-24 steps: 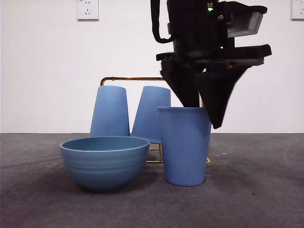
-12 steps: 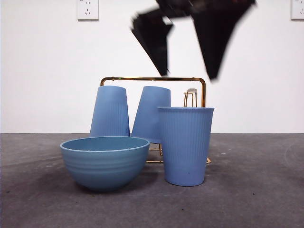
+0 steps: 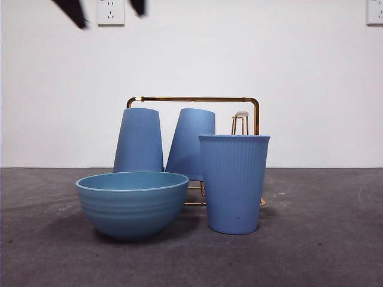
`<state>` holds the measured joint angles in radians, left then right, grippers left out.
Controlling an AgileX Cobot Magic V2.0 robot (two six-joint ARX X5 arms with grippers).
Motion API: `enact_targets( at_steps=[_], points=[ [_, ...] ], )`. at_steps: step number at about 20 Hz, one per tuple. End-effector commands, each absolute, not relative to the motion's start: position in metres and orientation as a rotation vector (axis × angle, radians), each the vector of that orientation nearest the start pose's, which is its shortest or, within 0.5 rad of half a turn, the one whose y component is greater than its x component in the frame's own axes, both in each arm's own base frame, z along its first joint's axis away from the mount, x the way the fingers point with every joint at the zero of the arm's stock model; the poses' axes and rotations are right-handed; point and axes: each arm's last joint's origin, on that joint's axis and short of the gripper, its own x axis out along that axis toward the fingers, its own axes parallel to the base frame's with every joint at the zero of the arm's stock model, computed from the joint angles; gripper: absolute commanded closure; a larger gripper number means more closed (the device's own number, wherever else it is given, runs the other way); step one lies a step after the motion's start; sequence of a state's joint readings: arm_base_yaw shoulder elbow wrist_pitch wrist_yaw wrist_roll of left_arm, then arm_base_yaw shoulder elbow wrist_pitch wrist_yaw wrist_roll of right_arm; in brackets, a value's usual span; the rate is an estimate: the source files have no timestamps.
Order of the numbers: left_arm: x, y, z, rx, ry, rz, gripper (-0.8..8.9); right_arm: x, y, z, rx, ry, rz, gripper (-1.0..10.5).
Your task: Right arm lift cup from the cupboard, then place it on the right of the bowl
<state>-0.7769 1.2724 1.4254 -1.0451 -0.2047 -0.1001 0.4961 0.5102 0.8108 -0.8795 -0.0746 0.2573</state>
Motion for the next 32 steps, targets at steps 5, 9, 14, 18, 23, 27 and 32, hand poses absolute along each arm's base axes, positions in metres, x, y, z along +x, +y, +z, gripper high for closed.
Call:
enact_targets(
  at_steps=[5,9,14,18,23,27,32],
  points=[
    [0.102,-0.084,0.337,0.131,0.627,-0.453,2.59,0.057,0.033,0.318,0.062,0.533,0.484,4.1],
    [0.072,-0.057,0.328,0.03,0.514,-0.453,2.59,0.041,0.022,0.319,0.059,0.456,0.451,4.1],
    [0.057,-0.043,0.333,-0.007,0.435,-0.444,2.78,0.036,0.02,0.319,0.069,0.438,0.455,4.3],
    [0.057,-0.042,0.333,-0.019,0.436,-0.442,7.87,0.036,0.02,0.319,0.076,0.438,0.454,9.3],
    [0.057,-0.042,0.333,-0.017,0.437,-0.442,7.93,0.036,0.02,0.319,0.076,0.436,0.454,9.3],
    [0.057,-0.042,0.333,-0.018,0.436,-0.443,7.93,0.036,0.02,0.319,0.076,0.436,0.454,9.3],
    [0.049,-0.026,0.333,-0.006,0.336,-0.348,7.92,0.036,0.02,0.319,0.075,0.436,0.454,9.3]
  ],
)
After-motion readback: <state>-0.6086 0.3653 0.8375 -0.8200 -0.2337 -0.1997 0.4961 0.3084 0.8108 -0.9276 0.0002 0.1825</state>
